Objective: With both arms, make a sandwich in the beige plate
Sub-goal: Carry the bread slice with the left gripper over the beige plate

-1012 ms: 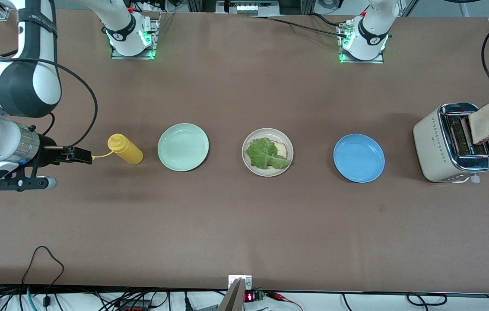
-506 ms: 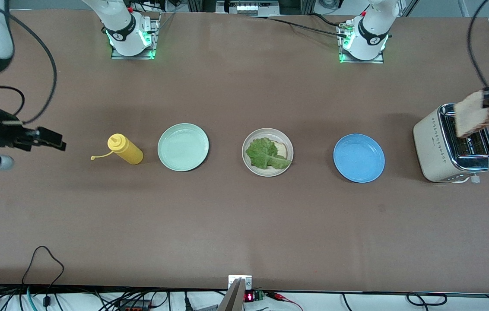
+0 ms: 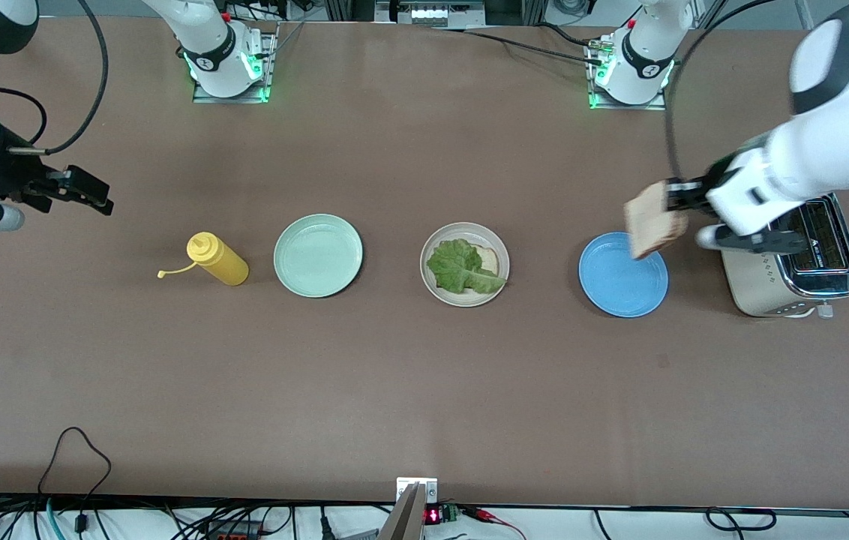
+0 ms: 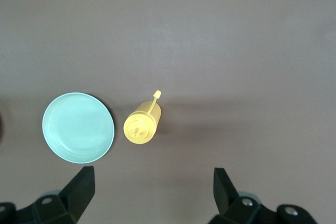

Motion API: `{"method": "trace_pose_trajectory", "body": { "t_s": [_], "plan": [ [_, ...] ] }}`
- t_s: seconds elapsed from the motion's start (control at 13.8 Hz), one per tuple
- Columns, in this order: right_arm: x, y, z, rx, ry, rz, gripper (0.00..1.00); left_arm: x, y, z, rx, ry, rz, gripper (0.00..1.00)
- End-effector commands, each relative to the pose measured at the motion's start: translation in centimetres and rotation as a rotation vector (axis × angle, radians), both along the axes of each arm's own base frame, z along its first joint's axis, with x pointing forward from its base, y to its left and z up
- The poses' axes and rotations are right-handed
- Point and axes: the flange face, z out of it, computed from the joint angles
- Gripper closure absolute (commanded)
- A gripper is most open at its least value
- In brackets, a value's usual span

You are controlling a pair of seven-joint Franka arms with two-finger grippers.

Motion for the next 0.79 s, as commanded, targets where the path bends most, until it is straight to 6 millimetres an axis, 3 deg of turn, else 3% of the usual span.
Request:
{"method": "trace_pose_trajectory", "body": {
  "t_s": [0.0, 0.22, 0.51, 0.72],
  "plan": [
    [-0.6, 0.3, 0.0, -0.019, -0.013, -0.002, 0.0, 1.7, -4.9, -1.6, -0.164, 0.002, 0.088, 0.99],
    [-0.6, -0.4, 0.2, -0.017, -0.012, -0.013, 0.0, 2.7, -10.3, -6.2, -0.305, 0.011, 0.119, 0.98],
    [-0.2, -0.4, 1.8, -0.016, -0.048, 0.013, 0.0, 1.0, -15.6, -11.1, -0.434, -0.019, 0.235, 0.99],
    [-0.6, -0.5, 2.0, -0.016, -0.034, -0.002, 0.0, 1.1, -15.9, -13.8, -0.462, -0.017, 0.247, 1.0]
  ]
}}
